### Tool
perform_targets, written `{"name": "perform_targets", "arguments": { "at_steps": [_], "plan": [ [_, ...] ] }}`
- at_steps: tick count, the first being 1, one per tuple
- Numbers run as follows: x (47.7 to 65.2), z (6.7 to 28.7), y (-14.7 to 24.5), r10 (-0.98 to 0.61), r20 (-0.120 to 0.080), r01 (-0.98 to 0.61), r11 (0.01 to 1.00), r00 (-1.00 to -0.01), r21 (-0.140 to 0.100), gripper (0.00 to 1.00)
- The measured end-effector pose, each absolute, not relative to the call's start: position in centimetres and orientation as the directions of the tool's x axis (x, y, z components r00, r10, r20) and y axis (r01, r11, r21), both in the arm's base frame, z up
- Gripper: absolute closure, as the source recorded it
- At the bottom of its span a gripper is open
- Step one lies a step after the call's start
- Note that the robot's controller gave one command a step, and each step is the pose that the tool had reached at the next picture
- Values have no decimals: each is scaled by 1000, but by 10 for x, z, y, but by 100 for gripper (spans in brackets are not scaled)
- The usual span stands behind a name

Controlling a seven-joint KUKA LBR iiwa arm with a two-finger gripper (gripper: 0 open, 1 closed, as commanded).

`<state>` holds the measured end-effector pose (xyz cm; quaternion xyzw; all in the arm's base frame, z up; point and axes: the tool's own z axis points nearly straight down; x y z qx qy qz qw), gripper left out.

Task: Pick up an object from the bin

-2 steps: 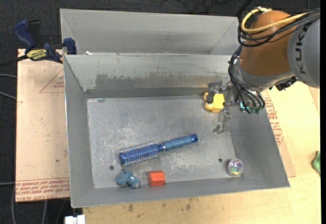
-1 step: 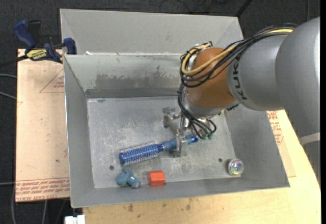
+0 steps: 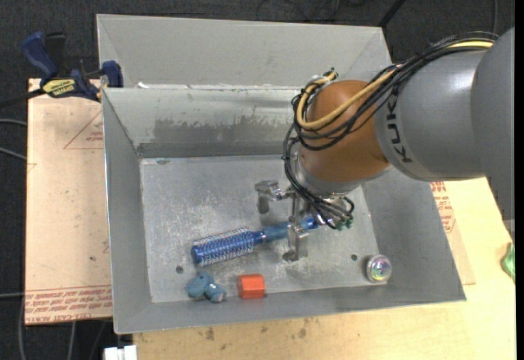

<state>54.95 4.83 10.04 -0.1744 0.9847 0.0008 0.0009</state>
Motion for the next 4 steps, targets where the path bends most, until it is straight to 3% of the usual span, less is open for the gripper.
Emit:
{"name": "perform_targets", "arguments": {
  "at_steps": [1, 2, 3, 4],
  "plan": [
    [553, 102, 47, -330, -2, -330, 944, -944, 1, 0],
    [544, 68, 48, -373, 2, -373, 928, -928, 2, 0],
    [544, 68, 49, -372, 0, -372, 928, -928, 2, 0],
    [544, 69, 49, -372, -1, -372, 928, -928, 2, 100]
  ]
}}
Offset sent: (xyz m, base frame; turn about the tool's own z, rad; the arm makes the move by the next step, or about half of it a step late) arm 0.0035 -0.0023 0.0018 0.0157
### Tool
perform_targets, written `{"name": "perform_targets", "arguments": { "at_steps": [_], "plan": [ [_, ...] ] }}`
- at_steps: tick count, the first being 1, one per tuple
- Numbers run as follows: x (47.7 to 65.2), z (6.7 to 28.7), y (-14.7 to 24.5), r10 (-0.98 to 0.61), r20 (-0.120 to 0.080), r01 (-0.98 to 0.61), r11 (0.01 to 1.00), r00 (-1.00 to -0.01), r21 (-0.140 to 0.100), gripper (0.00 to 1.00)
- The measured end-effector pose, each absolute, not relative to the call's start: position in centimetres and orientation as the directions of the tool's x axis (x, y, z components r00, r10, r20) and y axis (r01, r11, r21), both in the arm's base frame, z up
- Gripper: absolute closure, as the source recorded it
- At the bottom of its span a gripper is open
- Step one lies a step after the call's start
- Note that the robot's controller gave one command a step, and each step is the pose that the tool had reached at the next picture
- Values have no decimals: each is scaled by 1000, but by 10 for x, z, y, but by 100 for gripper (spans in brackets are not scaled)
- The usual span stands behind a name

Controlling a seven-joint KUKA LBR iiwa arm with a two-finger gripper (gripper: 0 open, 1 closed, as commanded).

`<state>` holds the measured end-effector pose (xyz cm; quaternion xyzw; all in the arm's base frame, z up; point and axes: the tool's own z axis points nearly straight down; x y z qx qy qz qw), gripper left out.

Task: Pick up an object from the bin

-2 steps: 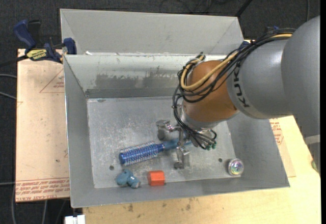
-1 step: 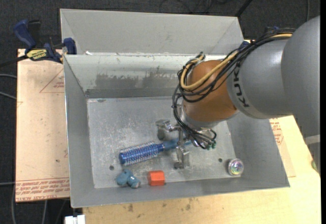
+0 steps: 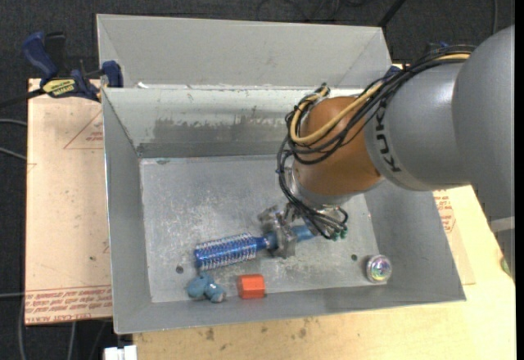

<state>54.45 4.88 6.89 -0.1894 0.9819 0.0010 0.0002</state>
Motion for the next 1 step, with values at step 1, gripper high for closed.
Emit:
{"name": "perform_targets", "arguments": {
  "at_steps": [1],
  "plan": [
    [547, 160, 49, -370, -10, -370, 929, -929, -2, 100]
  ]
}}
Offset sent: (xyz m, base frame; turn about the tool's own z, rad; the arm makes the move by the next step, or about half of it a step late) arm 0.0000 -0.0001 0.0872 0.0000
